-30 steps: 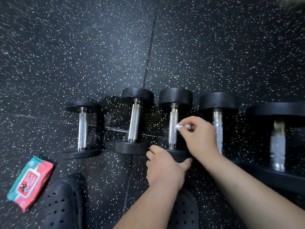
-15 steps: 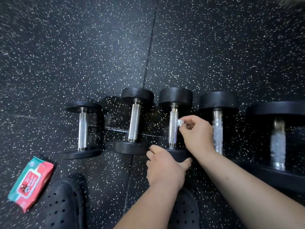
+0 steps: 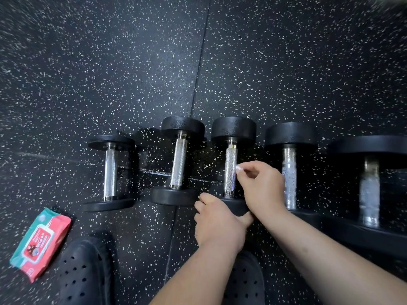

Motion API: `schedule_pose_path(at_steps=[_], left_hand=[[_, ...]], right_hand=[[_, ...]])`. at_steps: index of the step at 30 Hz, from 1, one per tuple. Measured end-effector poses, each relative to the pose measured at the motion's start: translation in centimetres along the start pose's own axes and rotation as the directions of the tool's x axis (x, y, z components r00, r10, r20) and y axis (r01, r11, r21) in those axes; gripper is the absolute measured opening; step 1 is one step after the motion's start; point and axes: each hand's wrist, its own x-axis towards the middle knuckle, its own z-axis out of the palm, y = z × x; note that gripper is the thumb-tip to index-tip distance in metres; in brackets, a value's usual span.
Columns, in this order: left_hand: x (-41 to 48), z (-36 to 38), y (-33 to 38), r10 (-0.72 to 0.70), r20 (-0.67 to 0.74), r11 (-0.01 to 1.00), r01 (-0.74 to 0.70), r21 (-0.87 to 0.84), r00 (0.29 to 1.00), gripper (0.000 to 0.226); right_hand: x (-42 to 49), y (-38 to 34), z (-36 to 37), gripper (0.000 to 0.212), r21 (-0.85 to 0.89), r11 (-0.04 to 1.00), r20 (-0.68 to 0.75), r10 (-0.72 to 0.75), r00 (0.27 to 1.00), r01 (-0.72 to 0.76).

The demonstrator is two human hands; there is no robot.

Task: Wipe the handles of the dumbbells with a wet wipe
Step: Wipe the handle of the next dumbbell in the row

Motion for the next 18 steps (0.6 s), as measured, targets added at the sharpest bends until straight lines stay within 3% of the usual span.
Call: schedule_pose_path(at_steps=[4,7,12,15,18], left_hand=[[0.0,0.0,0.0,-0.004,-0.005,1.0,0.004,-0.002,1.0,0.104],[0.0,0.0,0.0,-0.004,0.007,1.0,0.004,-0.006,1.0,0.104],[0.0,0.0,0.0,0.001,0.006,1.0,-0.001,0.007,1.0,0.1],[0.0,0.0,0.0,-0.001,0.005,1.0,0.001,0.013,1.0,0.104],[0.0,0.0,0.0,-0.005,0.001,1.0,0.005,0.012,1.0,0.108]], right_hand=[[0.3,-0.5,-0.4,0.013,-0.013,0.971,-0.005,-0.24,0.971,0.24],[1.4,-0.6,-0.1,0.014,-0.045,0.909,-0.006,-0.414,0.91,0.414],[1.2,0.4,0.0,0.011,-0.136,0.682,0.201,-0.691,0.695,0.718],[2.2,-0.2,0.3,0.019,-0.205,0.57,0.261,-0.752,0.606,0.795],[4.2,-1.3,0.4,0.021,-0.298,0.554,0.222,-0.752,0.621,0.778]])
